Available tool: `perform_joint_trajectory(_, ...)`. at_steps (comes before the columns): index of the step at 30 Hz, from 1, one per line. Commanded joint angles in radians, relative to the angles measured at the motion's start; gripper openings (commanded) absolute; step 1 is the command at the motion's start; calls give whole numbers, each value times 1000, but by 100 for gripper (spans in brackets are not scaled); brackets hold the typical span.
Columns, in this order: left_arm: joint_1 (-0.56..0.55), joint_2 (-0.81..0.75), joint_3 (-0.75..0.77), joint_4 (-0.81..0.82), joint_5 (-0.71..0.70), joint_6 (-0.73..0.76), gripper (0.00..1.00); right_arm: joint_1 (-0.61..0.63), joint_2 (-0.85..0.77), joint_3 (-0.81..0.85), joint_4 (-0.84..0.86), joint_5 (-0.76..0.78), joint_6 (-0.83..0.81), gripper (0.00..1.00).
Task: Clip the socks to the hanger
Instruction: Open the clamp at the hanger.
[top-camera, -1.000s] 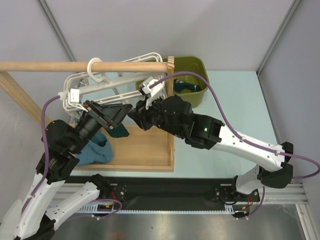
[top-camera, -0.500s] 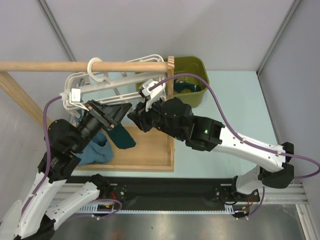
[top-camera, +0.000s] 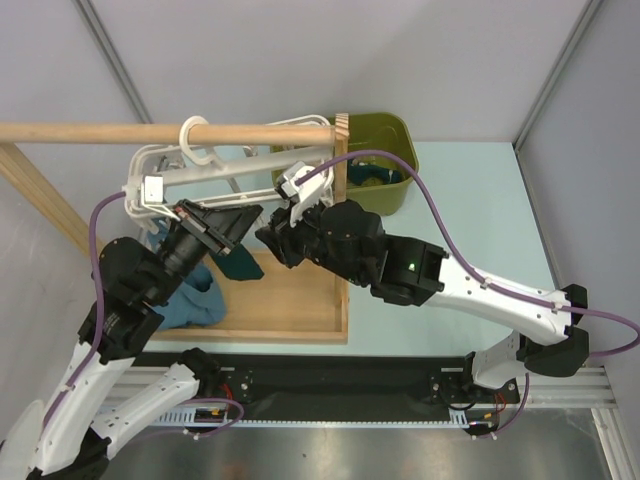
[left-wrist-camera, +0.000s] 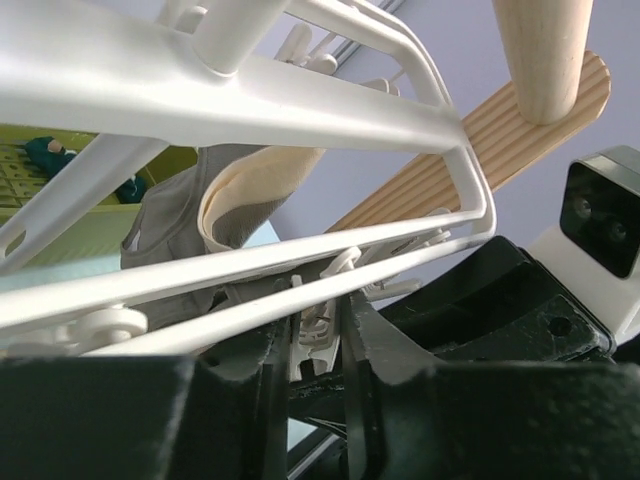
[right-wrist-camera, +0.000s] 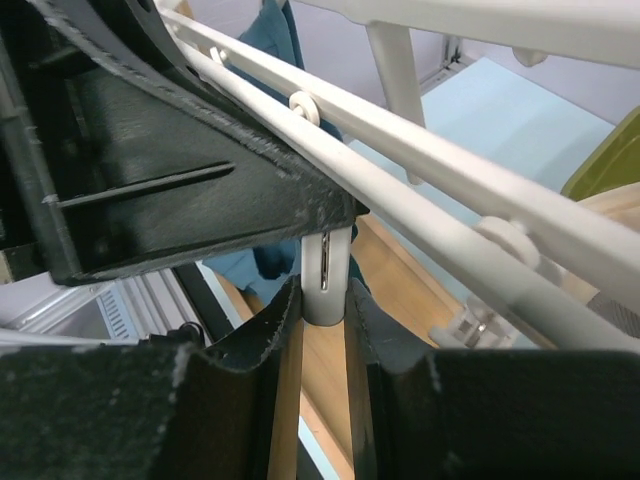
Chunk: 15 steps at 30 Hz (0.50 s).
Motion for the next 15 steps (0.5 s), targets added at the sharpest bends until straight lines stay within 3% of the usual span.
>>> perform_joint_trajectory(1, -9, 27, -4, 32, -12, -5, 19, 32, -5, 10, -79, -23, -12, 3)
perform_joint_trajectory(3, -9, 27, -4, 20, -12, -6, 10, 33, -10, 3, -81, -8, -17, 16)
perform_joint_trajectory(4, -11, 26, -4, 19, -12, -10, 0, 35, -10, 0, -82, -3, -19, 28)
perform_joint_trajectory(7, -11, 22, -10, 11, -12, -11, 0, 35, -28, -13, -88, 21, -22, 52)
perform_joint_trajectory(9, -11, 16, -17, 12, -12, -10, 0, 38, -56, -24, -87, 24, -20, 62)
perform_joint_trajectory(10, -11, 16, -20, 9, -12, -5, 0, 41, -65, -42, -84, 23, -20, 73)
perform_joint_trajectory(15, -11, 4, -33, 0, -12, 3, 0, 104, -195, -90, -143, 72, -22, 92)
